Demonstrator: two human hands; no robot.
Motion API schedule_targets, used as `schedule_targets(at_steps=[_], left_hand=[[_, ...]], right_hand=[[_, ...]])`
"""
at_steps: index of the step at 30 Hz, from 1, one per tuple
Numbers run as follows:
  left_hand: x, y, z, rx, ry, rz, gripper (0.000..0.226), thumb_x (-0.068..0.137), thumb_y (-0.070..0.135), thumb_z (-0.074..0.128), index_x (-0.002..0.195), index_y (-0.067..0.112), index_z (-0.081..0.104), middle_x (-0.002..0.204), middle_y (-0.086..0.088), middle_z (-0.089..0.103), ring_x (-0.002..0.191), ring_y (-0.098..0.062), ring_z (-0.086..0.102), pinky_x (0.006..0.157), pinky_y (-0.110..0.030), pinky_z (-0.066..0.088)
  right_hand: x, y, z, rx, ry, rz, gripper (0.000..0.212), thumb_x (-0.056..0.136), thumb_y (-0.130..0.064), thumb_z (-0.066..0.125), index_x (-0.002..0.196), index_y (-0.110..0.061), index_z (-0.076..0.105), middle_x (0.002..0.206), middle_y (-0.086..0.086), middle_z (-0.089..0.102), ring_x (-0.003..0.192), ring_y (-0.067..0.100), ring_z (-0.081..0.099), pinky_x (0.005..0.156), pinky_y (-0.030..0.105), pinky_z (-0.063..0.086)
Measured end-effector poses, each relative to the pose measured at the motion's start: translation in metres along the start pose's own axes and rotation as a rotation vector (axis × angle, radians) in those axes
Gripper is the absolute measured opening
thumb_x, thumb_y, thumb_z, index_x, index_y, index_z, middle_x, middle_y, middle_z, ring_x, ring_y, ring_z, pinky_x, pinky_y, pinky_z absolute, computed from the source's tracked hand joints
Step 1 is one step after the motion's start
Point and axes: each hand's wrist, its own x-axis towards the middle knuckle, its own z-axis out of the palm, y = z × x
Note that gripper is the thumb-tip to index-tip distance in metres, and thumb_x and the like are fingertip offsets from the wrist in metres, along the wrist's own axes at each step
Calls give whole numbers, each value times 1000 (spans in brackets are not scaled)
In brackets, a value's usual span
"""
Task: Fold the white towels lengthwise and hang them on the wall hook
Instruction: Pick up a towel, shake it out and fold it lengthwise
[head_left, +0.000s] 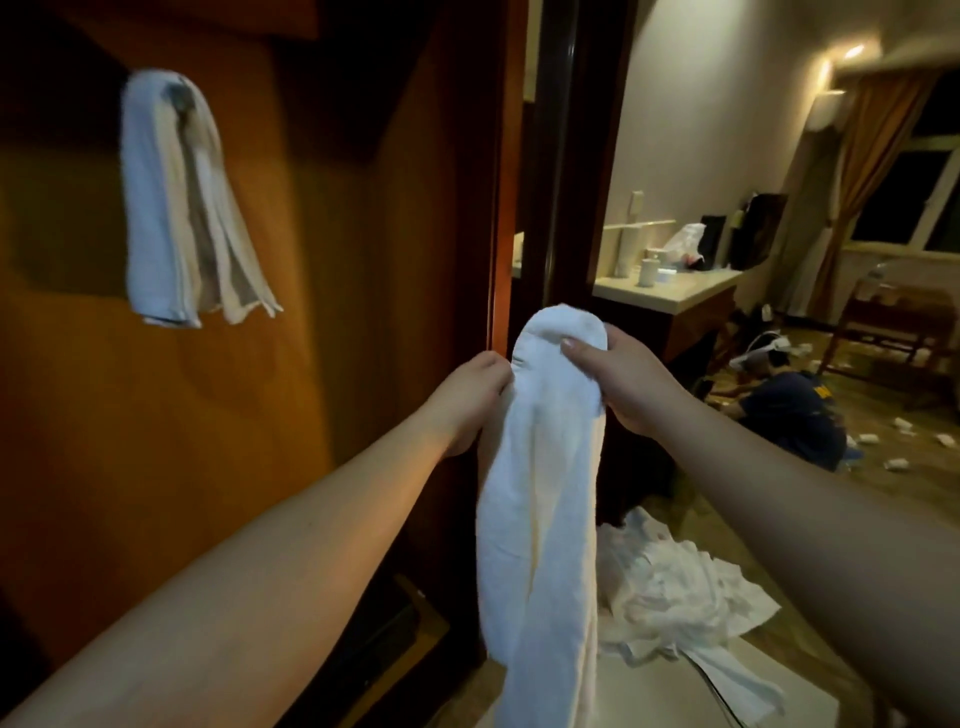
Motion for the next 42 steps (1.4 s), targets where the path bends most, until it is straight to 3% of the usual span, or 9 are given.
schedule_targets(at_steps=[6, 9, 11, 14, 23, 28, 33, 37, 42], left_hand=[[-24, 24, -5, 266, 15, 111, 20, 90, 40, 53, 70, 38, 58, 71, 10, 61, 75, -15, 57, 68, -34, 44], [-32, 33, -14, 353, -85, 109, 7, 90, 51, 63, 88, 45, 63, 91, 15, 69, 88, -10, 67, 73, -28, 50], [-39, 33, -24, 415, -142, 45, 20, 85, 51, 72, 101, 45, 62, 104, 13, 71, 95, -10, 69, 78, -28, 53], [-46, 23, -38, 564, -160, -54, 26, 81, 40, 80, 104, 33, 71, 97, 11, 76, 90, -9, 73, 86, -31, 53], [-75, 11, -86, 1149, 59, -168, 37, 88, 54, 68, 103, 22, 62, 90, 2, 65, 79, -13, 62, 62, -29, 49], [-88, 11, -100, 1273, 151, -209, 31, 91, 48, 67, 96, 18, 60, 77, 5, 56, 68, -9, 52, 52, -23, 36], [-92, 12, -112, 1118, 362, -298, 33, 100, 33, 56, 126, 13, 61, 93, 1, 60, 82, -15, 58, 66, -28, 45], [-91, 22, -106, 864, 484, -263, 35, 104, 25, 48, 136, 12, 56, 129, -13, 61, 114, -31, 59, 79, -36, 47], [-95, 49, -74, 232, 482, -308, 30, 95, 37, 65, 109, 11, 65, 88, -9, 70, 76, -24, 67, 52, -32, 51]], right_hand=[[-12, -20, 8, -150, 47, -32, 44, 94, -47, 65, 127, -19, 65, 118, 3, 70, 109, 22, 66, 99, 48, 53], [-13, -25, 1, -271, 155, -107, 36, 96, -59, 54, 114, -29, 65, 103, -8, 66, 100, 17, 64, 82, 37, 54], [-15, -31, -6, -326, 213, -144, 34, 95, -63, 50, 114, -38, 64, 91, -22, 57, 91, 5, 57, 68, 25, 44], [-18, -37, -15, -363, 264, -166, 43, 96, -63, 48, 123, -34, 64, 88, -26, 51, 85, -1, 50, 66, 20, 33], [-38, -42, -39, -385, 258, -124, 46, 103, -52, 46, 136, -23, 60, 132, 3, 61, 118, 21, 54, 91, 33, 38], [-50, -45, -45, -342, 275, -106, 46, 103, -50, 47, 136, -20, 60, 133, 5, 61, 118, 22, 55, 93, 34, 40], [-51, -53, -63, -291, 318, -59, 51, 103, -51, 47, 138, -17, 58, 135, 9, 60, 120, 26, 56, 95, 36, 42], [-48, -52, -75, -306, 357, 23, 52, 104, -50, 45, 142, -15, 54, 137, 11, 58, 119, 28, 56, 86, 32, 39], [-52, -47, -82, -138, 376, 217, 49, 103, -46, 49, 142, -16, 54, 123, 10, 59, 103, 25, 58, 79, 35, 48]])
